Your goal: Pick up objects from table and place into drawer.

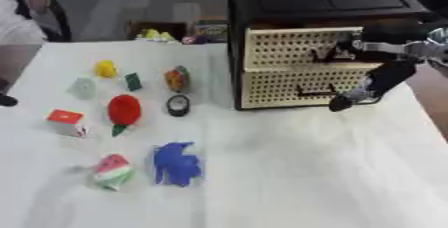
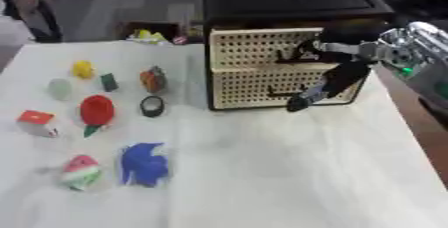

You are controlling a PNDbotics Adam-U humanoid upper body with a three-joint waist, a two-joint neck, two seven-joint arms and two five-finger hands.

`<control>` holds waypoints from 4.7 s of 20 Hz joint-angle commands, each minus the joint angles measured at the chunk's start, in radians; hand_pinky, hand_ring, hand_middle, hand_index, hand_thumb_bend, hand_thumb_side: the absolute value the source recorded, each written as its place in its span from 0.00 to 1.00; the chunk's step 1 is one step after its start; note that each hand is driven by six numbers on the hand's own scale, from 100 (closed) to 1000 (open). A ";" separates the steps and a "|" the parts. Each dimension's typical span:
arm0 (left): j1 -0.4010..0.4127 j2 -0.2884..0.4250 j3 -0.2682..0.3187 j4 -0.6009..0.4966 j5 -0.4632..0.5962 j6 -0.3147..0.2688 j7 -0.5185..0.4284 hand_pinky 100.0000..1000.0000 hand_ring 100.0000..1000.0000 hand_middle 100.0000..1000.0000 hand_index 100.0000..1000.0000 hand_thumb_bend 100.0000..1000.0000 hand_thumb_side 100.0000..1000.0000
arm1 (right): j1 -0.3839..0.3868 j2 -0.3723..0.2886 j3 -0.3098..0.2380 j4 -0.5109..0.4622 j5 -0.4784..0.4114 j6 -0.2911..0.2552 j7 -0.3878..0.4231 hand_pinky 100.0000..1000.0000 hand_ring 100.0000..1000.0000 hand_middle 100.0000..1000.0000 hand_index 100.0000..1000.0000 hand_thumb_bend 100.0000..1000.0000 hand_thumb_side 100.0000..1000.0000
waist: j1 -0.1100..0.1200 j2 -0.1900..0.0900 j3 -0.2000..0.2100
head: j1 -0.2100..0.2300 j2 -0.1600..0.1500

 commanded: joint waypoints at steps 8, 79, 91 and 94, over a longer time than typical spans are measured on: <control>-0.008 0.008 0.000 -0.016 0.003 0.001 -0.002 0.47 0.58 0.58 0.68 0.00 1.00 | 0.003 -0.023 0.003 -0.010 0.044 0.000 -0.020 0.00 0.00 0.00 0.82 0.87 0.86 | 0.001 -0.012 -0.002 | -0.006 -0.014; -0.012 0.006 0.001 -0.016 0.002 0.003 0.002 0.47 0.58 0.58 0.67 0.00 1.00 | 0.179 -0.082 -0.087 -0.071 -0.038 0.060 -0.076 0.00 0.00 0.00 0.74 0.84 0.85 | 0.000 -0.009 -0.012 | -0.003 -0.043; -0.014 0.007 0.003 -0.016 0.003 0.003 0.002 0.46 0.58 0.58 0.67 0.00 1.00 | 0.210 -0.101 -0.088 -0.095 -0.036 0.055 -0.085 0.00 0.00 0.00 0.73 0.84 0.81 | -0.002 -0.007 -0.014 | -0.001 -0.047; -0.015 0.007 0.003 -0.016 0.002 0.003 0.003 0.46 0.58 0.58 0.67 0.00 1.00 | 0.226 -0.105 -0.091 -0.102 -0.041 0.055 -0.080 0.00 0.00 0.00 0.73 0.84 0.81 | -0.002 -0.006 -0.016 | 0.000 -0.047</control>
